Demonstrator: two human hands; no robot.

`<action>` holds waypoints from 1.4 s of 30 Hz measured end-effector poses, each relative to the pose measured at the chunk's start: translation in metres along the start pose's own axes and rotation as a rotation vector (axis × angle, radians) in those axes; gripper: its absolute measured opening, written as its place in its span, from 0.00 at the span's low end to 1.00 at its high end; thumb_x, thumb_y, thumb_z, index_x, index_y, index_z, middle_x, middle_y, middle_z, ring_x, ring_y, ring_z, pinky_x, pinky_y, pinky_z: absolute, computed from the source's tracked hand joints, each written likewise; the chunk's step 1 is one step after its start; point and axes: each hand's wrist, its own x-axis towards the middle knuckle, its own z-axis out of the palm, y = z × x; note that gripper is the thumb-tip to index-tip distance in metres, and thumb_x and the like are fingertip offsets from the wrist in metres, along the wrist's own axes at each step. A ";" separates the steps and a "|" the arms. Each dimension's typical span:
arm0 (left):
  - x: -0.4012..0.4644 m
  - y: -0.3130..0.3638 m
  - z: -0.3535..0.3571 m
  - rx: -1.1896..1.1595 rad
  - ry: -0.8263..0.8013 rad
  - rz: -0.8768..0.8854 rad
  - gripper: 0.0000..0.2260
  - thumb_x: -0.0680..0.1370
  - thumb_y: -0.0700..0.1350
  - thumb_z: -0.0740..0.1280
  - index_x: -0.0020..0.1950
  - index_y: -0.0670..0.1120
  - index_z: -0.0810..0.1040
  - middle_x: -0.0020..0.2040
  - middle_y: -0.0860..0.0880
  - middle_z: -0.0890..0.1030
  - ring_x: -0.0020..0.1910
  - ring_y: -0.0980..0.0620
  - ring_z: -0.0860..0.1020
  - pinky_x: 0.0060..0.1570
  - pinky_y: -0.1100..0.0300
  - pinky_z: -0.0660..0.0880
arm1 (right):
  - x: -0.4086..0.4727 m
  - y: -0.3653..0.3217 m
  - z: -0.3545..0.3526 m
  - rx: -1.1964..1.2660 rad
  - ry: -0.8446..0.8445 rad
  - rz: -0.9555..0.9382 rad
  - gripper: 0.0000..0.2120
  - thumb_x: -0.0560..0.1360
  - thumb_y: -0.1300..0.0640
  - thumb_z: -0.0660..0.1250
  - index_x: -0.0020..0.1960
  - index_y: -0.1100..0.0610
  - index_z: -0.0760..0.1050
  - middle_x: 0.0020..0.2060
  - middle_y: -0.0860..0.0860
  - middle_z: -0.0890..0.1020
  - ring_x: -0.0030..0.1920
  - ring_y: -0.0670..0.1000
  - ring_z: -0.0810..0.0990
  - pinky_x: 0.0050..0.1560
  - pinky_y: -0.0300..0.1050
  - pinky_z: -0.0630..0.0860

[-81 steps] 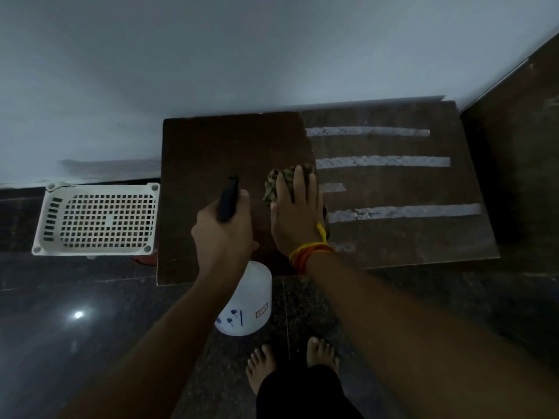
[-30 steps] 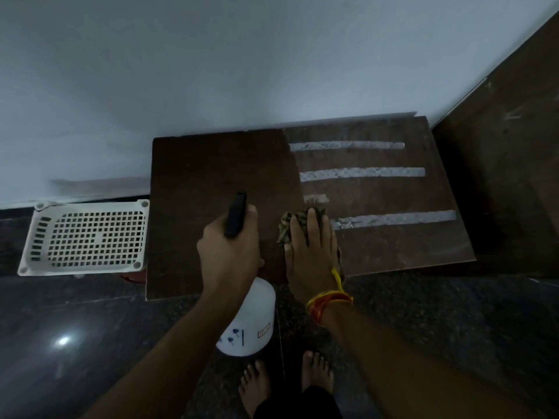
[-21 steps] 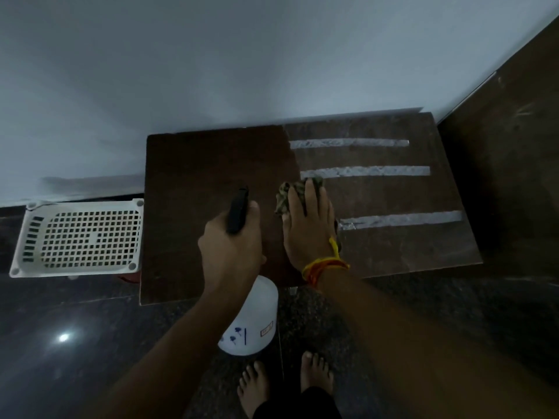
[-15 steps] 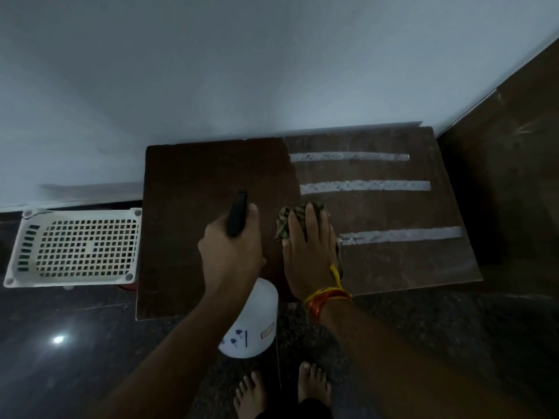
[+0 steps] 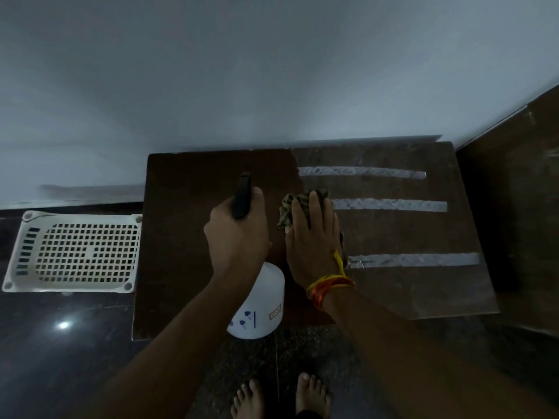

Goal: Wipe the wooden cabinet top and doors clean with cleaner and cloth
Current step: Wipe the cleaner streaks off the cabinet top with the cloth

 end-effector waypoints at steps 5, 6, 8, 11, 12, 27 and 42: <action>0.006 0.000 0.003 -0.019 -0.034 0.007 0.09 0.81 0.53 0.64 0.42 0.53 0.75 0.35 0.50 0.80 0.25 0.59 0.79 0.24 0.69 0.73 | 0.051 -0.003 -0.003 0.032 -0.007 -0.017 0.24 0.80 0.51 0.55 0.75 0.55 0.59 0.76 0.59 0.54 0.76 0.63 0.49 0.74 0.59 0.49; 0.006 -0.001 0.003 -0.026 -0.029 0.010 0.09 0.81 0.53 0.64 0.42 0.53 0.75 0.35 0.50 0.79 0.25 0.59 0.79 0.23 0.69 0.73 | 0.059 -0.002 -0.003 0.029 -0.005 -0.019 0.24 0.80 0.51 0.54 0.75 0.55 0.59 0.76 0.59 0.54 0.76 0.63 0.49 0.74 0.59 0.48; 0.005 -0.002 0.003 -0.028 -0.015 0.008 0.09 0.81 0.53 0.64 0.42 0.52 0.75 0.34 0.50 0.80 0.25 0.59 0.78 0.23 0.70 0.73 | 0.061 -0.002 -0.003 0.028 0.001 -0.018 0.24 0.80 0.51 0.54 0.75 0.54 0.59 0.76 0.58 0.54 0.76 0.63 0.49 0.75 0.59 0.49; 0.004 -0.004 0.002 -0.039 0.006 -0.008 0.10 0.80 0.54 0.65 0.41 0.52 0.76 0.34 0.50 0.80 0.25 0.58 0.79 0.22 0.71 0.72 | 0.043 -0.001 -0.003 0.038 0.010 -0.014 0.25 0.79 0.51 0.56 0.75 0.54 0.59 0.76 0.58 0.55 0.76 0.62 0.50 0.74 0.59 0.49; 0.004 -0.003 0.002 -0.036 0.010 -0.013 0.10 0.80 0.54 0.65 0.40 0.52 0.76 0.34 0.49 0.80 0.26 0.58 0.79 0.22 0.71 0.71 | 0.036 -0.001 -0.003 0.030 0.005 -0.014 0.25 0.79 0.51 0.56 0.75 0.54 0.59 0.76 0.58 0.55 0.76 0.62 0.50 0.74 0.59 0.49; 0.000 -0.006 -0.010 0.005 0.032 -0.003 0.10 0.81 0.53 0.64 0.41 0.53 0.75 0.35 0.49 0.81 0.26 0.57 0.80 0.22 0.70 0.72 | 0.076 -0.008 -0.010 0.032 -0.024 -0.024 0.25 0.80 0.51 0.54 0.76 0.54 0.56 0.77 0.57 0.51 0.76 0.62 0.47 0.75 0.58 0.45; -0.031 -0.007 -0.015 -0.007 -0.004 -0.002 0.09 0.81 0.53 0.64 0.42 0.53 0.75 0.37 0.48 0.80 0.25 0.60 0.79 0.23 0.68 0.73 | 0.014 -0.003 -0.008 0.015 -0.042 -0.050 0.25 0.80 0.50 0.55 0.75 0.53 0.58 0.76 0.57 0.55 0.76 0.62 0.51 0.75 0.59 0.50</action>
